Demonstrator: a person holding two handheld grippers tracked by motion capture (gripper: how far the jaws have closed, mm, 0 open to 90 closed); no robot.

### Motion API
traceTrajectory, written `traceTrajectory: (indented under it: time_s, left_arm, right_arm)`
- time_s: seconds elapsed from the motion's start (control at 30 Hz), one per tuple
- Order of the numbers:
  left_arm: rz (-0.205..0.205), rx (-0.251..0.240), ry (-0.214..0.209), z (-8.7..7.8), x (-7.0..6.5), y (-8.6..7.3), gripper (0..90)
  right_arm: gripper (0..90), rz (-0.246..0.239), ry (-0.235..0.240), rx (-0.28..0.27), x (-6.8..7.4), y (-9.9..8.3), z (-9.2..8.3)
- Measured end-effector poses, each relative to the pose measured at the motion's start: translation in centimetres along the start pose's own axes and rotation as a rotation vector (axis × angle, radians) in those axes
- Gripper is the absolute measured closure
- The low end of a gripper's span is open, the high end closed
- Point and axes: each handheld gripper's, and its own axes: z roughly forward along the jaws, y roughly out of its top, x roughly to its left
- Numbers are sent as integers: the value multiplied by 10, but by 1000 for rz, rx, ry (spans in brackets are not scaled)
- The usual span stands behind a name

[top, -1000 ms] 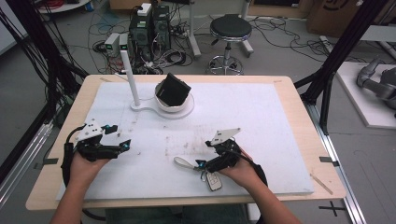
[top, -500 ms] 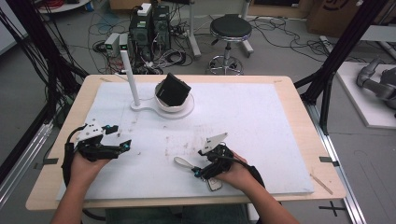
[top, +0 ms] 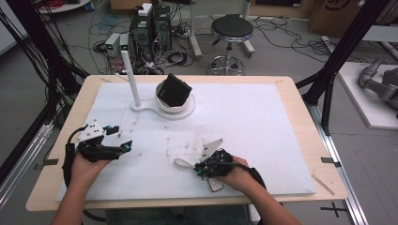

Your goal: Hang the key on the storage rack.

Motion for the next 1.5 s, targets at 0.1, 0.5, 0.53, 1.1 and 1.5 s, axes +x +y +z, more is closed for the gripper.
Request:
traceTrajectory:
  time_s: [0.1,0.5,0.53,1.1,1.5]
  left_arm:
    - [0,0,0,0,0,0,206]
    - [-6,-4,5,-2,0,0,206]
    - [-5,-2,7,-2,0,0,206]
    - [-7,-4,12,-4,1,-1,206]
    - [-7,-8,15,-6,3,-1,206]
  right_arm:
    - [827,2,-1,4,0,0,0]
    - [827,68,-38,-166,-11,8,-24]
    - [827,73,-42,-180,-12,9,-26]
    - [828,135,-172,-361,-40,53,-60]
    - [827,79,-252,-366,-59,108,-61]
